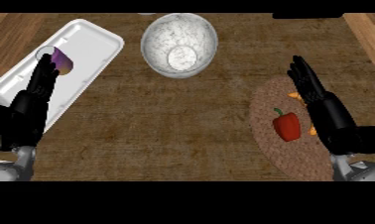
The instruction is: Pick the croissant from the placemat and place it in the bowl
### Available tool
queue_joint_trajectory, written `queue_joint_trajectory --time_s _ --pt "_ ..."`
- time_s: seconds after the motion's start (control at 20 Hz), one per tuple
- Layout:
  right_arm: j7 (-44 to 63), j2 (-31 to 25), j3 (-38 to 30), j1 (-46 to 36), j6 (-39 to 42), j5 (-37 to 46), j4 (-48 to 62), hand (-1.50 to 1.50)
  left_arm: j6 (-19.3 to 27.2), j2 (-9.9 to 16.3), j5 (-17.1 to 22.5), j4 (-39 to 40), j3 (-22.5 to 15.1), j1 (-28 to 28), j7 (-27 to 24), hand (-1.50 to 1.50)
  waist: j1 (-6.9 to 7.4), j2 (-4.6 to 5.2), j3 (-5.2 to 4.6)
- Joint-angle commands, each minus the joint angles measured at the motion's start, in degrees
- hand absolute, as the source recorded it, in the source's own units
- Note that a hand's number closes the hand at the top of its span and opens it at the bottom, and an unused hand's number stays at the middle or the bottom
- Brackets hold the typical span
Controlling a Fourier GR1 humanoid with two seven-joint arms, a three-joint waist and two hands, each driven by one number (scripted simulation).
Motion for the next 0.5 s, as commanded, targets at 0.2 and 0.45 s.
queue_joint_trajectory --time_s 0.2,0.45 --pt "-4.82 -9.46 2.13 2.68 20.41 -2.09 7.00 1.50 -2.01 -7.51 -0.66 -1.49 -5.63 -1.41 -3.09 0.00 -0.05 1.86 -1.40" --pt "-17.76 -1.74 -6.85 4.87 -2.18 7.54 13.77 -1.50 -1.63 -11.42 0.34 -0.79 -8.41 -2.30 -0.59 0.00 -1.93 1.82 -1.11"
